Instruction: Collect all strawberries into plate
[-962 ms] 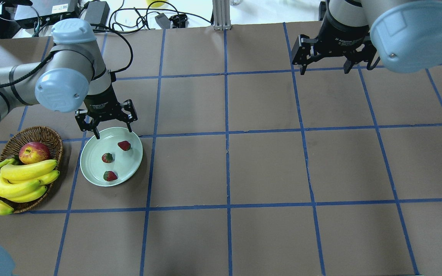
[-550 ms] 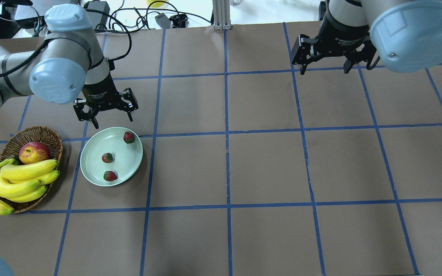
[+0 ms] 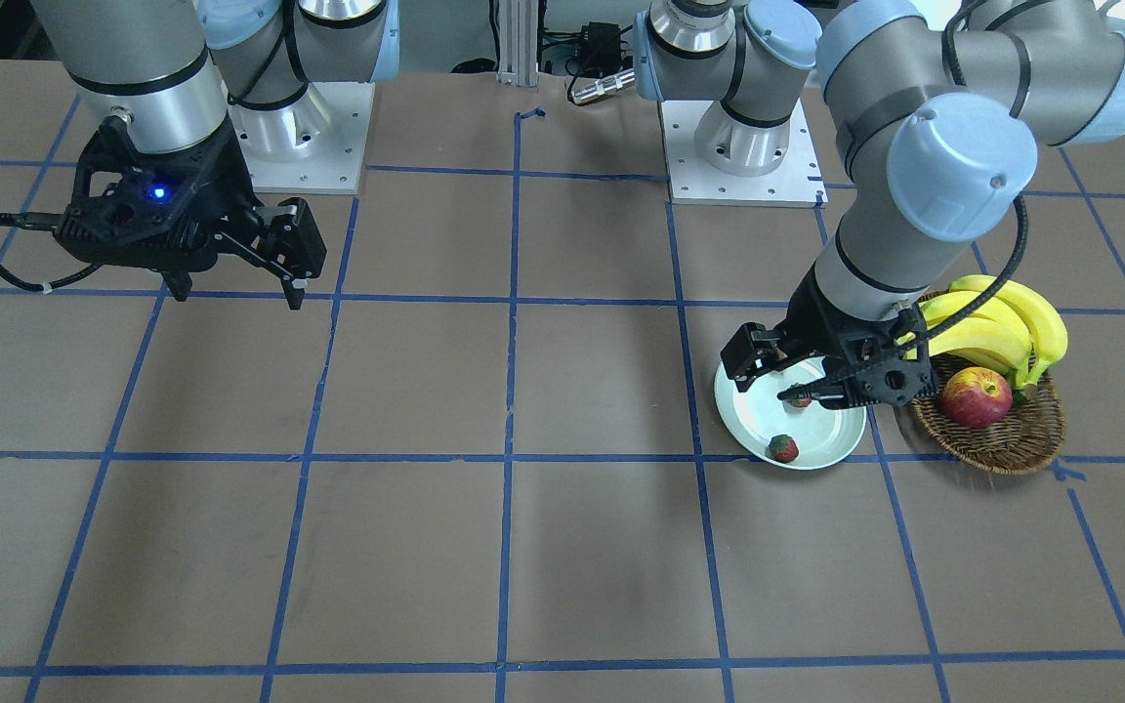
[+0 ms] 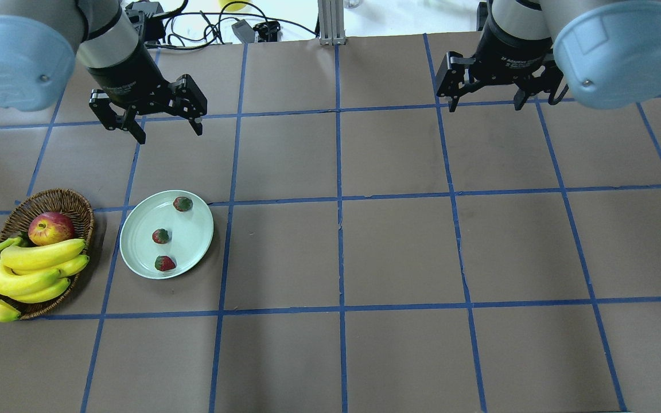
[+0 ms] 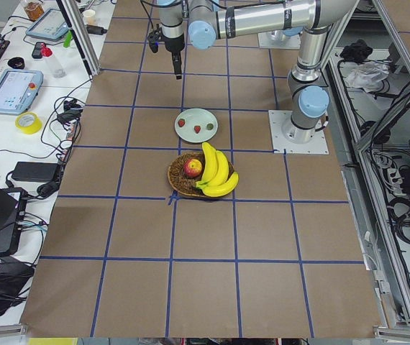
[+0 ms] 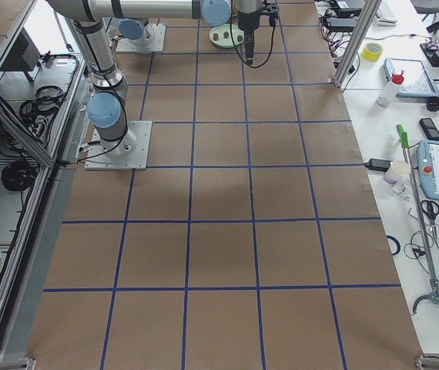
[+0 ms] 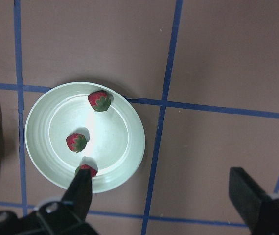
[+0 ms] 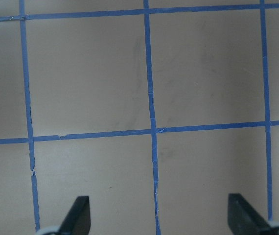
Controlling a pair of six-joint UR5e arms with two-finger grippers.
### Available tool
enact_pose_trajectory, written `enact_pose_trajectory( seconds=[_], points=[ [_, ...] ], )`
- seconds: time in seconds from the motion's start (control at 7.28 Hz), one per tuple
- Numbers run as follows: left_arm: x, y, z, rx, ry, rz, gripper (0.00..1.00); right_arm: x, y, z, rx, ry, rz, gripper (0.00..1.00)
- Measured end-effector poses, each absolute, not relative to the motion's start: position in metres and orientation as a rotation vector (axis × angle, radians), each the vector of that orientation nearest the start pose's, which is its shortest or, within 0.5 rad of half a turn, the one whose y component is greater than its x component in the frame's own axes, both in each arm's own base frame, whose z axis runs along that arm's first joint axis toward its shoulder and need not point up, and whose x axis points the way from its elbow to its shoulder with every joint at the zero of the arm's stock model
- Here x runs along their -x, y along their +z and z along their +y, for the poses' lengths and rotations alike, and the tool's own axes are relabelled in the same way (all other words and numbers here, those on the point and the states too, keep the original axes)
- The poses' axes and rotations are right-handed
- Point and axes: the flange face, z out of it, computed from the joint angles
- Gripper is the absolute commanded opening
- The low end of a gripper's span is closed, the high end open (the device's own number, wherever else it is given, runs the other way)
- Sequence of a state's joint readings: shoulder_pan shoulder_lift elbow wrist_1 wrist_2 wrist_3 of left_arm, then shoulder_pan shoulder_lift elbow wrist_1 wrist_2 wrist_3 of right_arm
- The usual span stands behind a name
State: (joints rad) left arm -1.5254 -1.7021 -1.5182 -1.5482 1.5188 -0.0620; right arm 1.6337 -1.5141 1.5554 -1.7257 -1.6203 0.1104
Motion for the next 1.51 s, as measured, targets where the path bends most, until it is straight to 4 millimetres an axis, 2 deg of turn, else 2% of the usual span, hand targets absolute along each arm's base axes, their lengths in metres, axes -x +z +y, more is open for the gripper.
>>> enact_pose_trajectory(
  seconds=[0.14, 0.41, 0.82, 1.1, 1.51],
  points=[
    [0.113, 0.462, -0.540, 0.149, 0.086, 3.204, 1.00, -0.161, 0.483, -0.517, -0.080, -0.187, 3.175, 1.00],
    [0.109, 0.477, -0.530, -0.059, 0.048, 3.201, 1.00, -0.161, 0.483, -0.517, -0.080, -0.187, 3.176, 1.00],
    [0.098, 0.491, -0.504, -0.093, 0.019, 3.118, 1.00, -0.162, 0.483, -0.517, -0.078, -0.187, 3.176, 1.00],
    [0.099, 0.475, -0.502, -0.049, -0.007, 3.129, 1.00, -0.162, 0.483, -0.517, -0.078, -0.187, 3.176, 1.00],
    [0.104, 0.466, -0.501, -0.036, -0.067, 3.152, 1.00, -0.162, 0.483, -0.517, -0.079, -0.191, 3.174, 1.00]
  ],
)
